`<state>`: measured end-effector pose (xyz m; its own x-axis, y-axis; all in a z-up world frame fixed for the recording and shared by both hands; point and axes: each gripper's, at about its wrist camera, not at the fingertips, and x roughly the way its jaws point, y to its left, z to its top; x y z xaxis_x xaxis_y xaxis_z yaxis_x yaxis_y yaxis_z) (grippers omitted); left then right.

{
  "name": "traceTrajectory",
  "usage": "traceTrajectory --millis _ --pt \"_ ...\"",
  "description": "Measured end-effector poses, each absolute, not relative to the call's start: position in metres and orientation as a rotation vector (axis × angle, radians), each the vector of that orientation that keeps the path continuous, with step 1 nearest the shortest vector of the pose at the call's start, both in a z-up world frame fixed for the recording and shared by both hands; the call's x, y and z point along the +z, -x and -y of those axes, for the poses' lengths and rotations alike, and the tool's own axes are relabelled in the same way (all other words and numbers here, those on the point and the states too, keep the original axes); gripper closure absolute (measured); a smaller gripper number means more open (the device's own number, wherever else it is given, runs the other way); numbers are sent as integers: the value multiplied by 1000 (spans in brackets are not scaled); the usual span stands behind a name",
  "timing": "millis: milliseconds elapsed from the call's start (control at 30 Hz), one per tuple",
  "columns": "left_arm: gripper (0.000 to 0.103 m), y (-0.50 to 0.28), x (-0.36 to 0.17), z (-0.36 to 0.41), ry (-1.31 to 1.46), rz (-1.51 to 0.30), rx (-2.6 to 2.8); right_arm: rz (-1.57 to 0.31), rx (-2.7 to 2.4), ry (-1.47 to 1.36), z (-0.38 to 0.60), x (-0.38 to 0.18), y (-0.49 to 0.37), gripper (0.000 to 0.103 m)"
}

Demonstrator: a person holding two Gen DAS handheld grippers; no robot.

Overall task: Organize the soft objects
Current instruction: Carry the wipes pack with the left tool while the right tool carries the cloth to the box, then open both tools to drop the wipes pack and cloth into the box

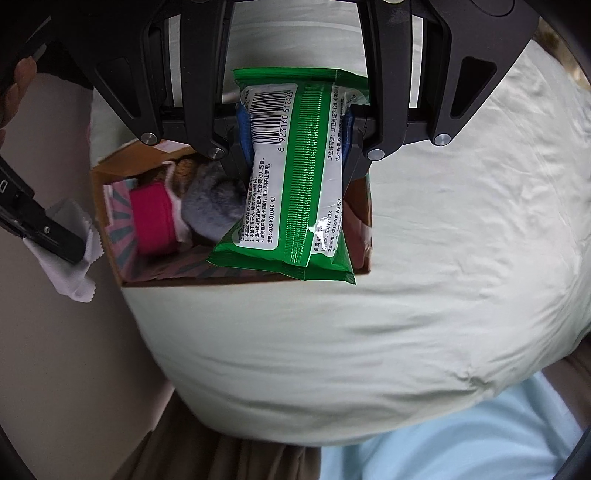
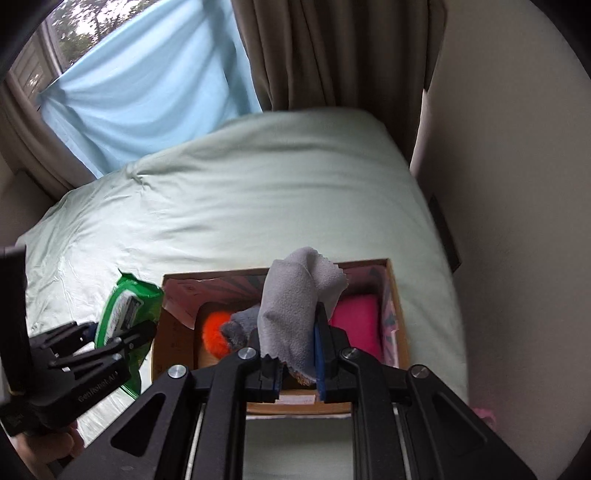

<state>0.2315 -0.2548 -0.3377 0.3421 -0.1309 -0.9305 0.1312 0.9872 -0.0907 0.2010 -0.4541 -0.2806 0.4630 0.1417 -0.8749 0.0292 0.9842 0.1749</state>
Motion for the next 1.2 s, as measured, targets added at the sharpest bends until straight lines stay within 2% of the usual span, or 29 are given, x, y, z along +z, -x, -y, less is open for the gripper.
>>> traceTrajectory --millis 133,333,400,433,467,500,533,567,600,633,967,1200 --pt "70 -240 -370 256 -3 -1273 -131 -1136 98 -211 459 -313 -219 90" --pt "69 -249 -391 262 -31 -1317 -133 -1212 131 -241 461 -346 -239 90" --pt "44 -250 -392 265 -38 -1322 -145 -1258 154 -271 461 -357 -246 90" --pt "9 -249 -392 267 -46 -1328 -147 -1274 162 -287 461 -361 -248 89" --pt "0 -248 -389 267 -44 -1321 -159 -1287 163 -305 461 -364 -250 86" --pt "0 -247 -387 267 -38 -1318 -176 -1298 166 -318 462 -367 -252 71" --pt "0 -246 -386 267 -36 -1323 -187 -1303 164 -320 462 -368 -254 42" --pt "0 -244 -385 266 -40 -1331 -191 -1300 162 -327 464 -368 -255 26" --pt "0 -243 -384 266 -42 -1337 -192 -1292 156 -339 466 -367 -255 3" --pt "0 -241 -383 265 -42 -1343 -197 -1286 147 -344 467 -366 -253 0" --pt "0 -226 -350 248 -1 -1307 -206 -1250 93 -328 465 -343 -242 0" --pt "0 -211 -277 207 5 -1195 -195 -1179 117 -295 448 -288 -219 0"
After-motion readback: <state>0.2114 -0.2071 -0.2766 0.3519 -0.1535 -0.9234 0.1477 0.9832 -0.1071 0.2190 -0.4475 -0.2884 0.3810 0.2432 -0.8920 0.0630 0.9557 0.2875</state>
